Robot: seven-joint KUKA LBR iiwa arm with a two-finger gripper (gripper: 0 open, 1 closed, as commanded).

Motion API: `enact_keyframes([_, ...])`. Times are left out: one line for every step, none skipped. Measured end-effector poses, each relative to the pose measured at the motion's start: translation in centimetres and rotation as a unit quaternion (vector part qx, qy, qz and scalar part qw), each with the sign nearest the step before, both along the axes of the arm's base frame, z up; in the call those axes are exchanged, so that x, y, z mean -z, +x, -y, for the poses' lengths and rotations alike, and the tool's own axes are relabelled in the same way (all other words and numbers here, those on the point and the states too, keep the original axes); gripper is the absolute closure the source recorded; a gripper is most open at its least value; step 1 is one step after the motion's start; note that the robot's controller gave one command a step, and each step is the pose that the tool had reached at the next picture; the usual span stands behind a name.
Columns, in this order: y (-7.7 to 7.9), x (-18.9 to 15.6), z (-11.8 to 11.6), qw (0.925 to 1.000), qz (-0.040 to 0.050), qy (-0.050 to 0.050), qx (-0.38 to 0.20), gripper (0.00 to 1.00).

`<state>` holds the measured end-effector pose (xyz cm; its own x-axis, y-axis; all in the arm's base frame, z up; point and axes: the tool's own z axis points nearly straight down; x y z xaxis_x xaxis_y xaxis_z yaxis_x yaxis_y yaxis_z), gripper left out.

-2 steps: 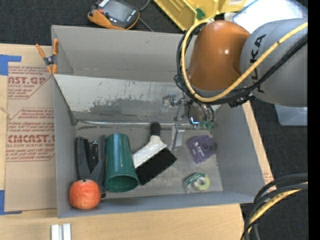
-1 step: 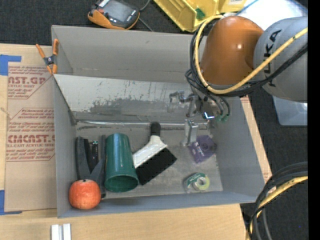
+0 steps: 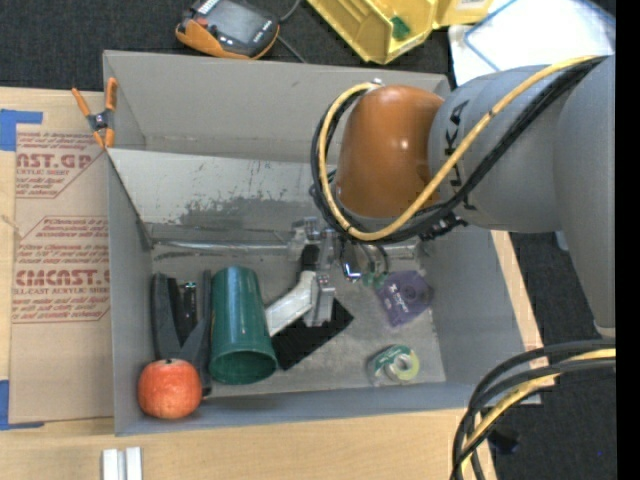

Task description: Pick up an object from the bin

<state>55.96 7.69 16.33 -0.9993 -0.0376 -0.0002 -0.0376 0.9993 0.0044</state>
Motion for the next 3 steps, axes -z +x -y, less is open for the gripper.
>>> enact_keyframes([1.3, 0.5, 2.0, 0.9990, 0.0081, -0.003, -0.044, 0.00])
enact_keyframes([1.0, -10.1, -0.9, 1.0000, 0.0071, 0.000, -0.001, 0.00])
enact_keyframes([1.9, -15.9, 5.2, 0.9999, 0.0080, -0.004, -0.014, 0.00])
